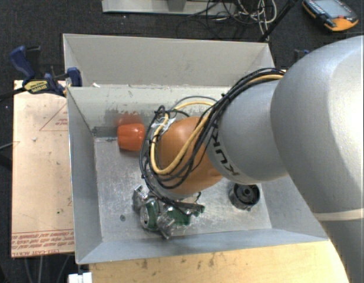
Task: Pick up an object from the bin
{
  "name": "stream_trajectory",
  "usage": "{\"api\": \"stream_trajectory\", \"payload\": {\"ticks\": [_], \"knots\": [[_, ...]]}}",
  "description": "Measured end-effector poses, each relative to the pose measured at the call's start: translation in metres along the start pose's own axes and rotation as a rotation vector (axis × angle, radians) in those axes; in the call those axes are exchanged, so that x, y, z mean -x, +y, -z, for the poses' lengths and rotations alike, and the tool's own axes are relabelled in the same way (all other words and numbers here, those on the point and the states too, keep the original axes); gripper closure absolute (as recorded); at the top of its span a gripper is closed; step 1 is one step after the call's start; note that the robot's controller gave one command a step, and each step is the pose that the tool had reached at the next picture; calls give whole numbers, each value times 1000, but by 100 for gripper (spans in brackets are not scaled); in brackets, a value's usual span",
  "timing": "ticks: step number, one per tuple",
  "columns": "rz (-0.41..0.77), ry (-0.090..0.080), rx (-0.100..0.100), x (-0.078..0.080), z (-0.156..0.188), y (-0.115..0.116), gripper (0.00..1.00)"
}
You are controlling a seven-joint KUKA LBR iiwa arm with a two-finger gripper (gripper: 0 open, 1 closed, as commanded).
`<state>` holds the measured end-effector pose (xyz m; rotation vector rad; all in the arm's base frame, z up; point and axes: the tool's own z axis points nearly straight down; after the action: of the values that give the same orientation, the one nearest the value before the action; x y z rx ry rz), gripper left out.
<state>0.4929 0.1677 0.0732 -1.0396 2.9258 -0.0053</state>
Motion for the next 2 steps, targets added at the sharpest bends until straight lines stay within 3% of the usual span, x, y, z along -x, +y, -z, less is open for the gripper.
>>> {"api": "stream_trajectory", "payload": {"ticks": [2], "knots": [[0, 14, 8, 0, 7, 0, 100]]}}
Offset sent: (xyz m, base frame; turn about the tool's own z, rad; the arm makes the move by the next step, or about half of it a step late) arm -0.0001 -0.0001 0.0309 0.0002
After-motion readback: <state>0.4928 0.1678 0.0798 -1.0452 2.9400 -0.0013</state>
